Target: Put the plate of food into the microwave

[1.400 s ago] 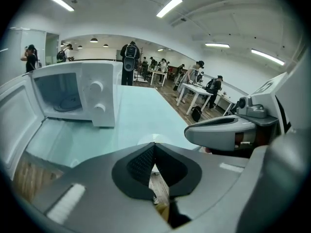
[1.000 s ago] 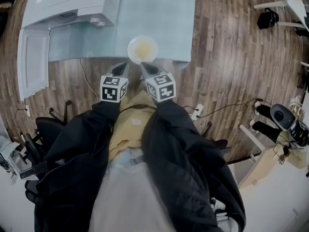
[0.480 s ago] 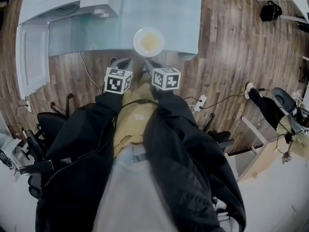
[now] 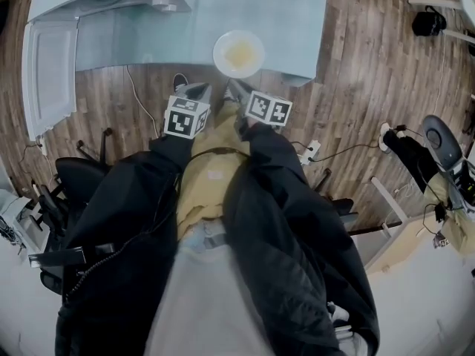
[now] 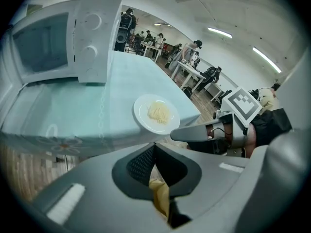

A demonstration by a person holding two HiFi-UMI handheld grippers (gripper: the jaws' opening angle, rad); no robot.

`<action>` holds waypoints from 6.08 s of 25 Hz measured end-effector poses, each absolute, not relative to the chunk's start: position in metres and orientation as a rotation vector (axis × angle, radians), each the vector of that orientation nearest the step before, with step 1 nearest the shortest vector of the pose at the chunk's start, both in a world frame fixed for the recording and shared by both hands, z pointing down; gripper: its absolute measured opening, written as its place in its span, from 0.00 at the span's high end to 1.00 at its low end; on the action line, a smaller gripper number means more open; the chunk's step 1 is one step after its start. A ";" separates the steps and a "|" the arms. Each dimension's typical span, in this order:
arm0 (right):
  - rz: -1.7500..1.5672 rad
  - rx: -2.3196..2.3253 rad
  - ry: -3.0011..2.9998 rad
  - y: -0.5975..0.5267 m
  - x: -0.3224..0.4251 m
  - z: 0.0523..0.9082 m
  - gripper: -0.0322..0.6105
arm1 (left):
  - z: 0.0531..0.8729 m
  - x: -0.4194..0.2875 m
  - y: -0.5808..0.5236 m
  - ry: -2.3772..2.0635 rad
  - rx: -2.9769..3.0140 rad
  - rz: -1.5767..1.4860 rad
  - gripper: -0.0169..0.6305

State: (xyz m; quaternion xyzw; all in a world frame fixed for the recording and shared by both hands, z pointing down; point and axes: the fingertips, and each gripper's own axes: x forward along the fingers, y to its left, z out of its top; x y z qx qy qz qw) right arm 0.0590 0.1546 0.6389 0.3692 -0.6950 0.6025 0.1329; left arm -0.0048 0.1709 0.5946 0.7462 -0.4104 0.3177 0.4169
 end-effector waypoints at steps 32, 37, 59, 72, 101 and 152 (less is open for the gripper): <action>2.342 1.115 -1.964 0.123 0.056 0.655 0.88 | 0.612 -0.022 0.178 -1.015 1.812 0.810 0.98; 2.406 1.105 -2.012 0.124 0.057 0.647 0.93 | 0.614 -0.028 0.181 -1.025 1.800 0.804 0.98; 2.351 0.734 -2.108 0.131 -0.044 0.620 0.93 | 0.607 -0.111 0.175 -1.170 1.711 0.688 0.98; 2.339 0.549 -2.101 0.114 -0.162 0.612 0.93 | 0.605 -0.215 0.161 -1.256 1.640 0.614 0.98; 2.399 0.521 -2.207 -0.011 -0.343 0.577 0.93 | 0.589 -0.354 0.073 -1.426 1.623 0.403 0.98; 2.505 0.784 -2.273 -0.032 -0.365 0.569 0.89 | 0.577 -0.372 0.069 -1.457 1.644 0.359 0.98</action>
